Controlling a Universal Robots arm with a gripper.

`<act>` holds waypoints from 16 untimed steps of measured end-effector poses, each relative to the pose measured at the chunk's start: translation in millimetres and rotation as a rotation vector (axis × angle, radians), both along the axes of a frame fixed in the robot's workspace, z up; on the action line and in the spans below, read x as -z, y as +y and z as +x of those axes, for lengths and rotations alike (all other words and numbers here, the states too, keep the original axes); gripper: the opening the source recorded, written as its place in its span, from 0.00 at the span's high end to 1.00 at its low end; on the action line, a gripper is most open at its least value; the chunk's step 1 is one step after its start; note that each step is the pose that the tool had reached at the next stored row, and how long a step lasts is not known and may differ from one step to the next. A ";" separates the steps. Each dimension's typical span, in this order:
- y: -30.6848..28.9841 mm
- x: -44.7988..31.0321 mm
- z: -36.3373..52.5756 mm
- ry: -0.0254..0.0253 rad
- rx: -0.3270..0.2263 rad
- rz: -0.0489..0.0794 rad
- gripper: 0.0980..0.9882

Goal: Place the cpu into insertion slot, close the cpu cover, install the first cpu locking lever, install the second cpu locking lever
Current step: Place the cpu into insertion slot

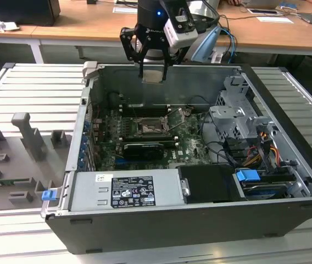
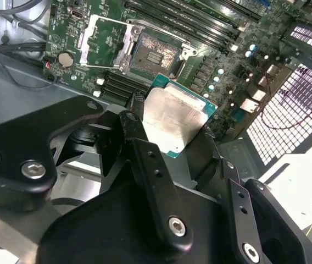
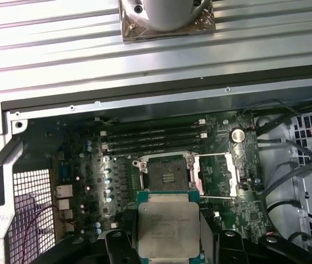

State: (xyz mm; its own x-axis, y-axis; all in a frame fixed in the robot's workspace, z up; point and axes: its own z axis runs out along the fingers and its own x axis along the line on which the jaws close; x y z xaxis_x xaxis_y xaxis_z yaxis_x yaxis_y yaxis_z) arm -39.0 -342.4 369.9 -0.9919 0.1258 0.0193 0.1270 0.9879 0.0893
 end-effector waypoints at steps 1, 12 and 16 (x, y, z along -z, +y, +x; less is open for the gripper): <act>0.0 0.0 0.0 0.0000 0.003 0.000 0.50; 0.0 0.1 0.0 0.0000 0.037 0.000 0.50; 0.0 0.1 0.0 0.0001 0.056 0.000 0.50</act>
State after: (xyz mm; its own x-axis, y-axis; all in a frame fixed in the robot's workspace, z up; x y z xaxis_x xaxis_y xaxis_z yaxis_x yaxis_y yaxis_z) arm -39.0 -342.4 369.8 -0.9833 0.1808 0.0193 0.1818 0.9793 0.0888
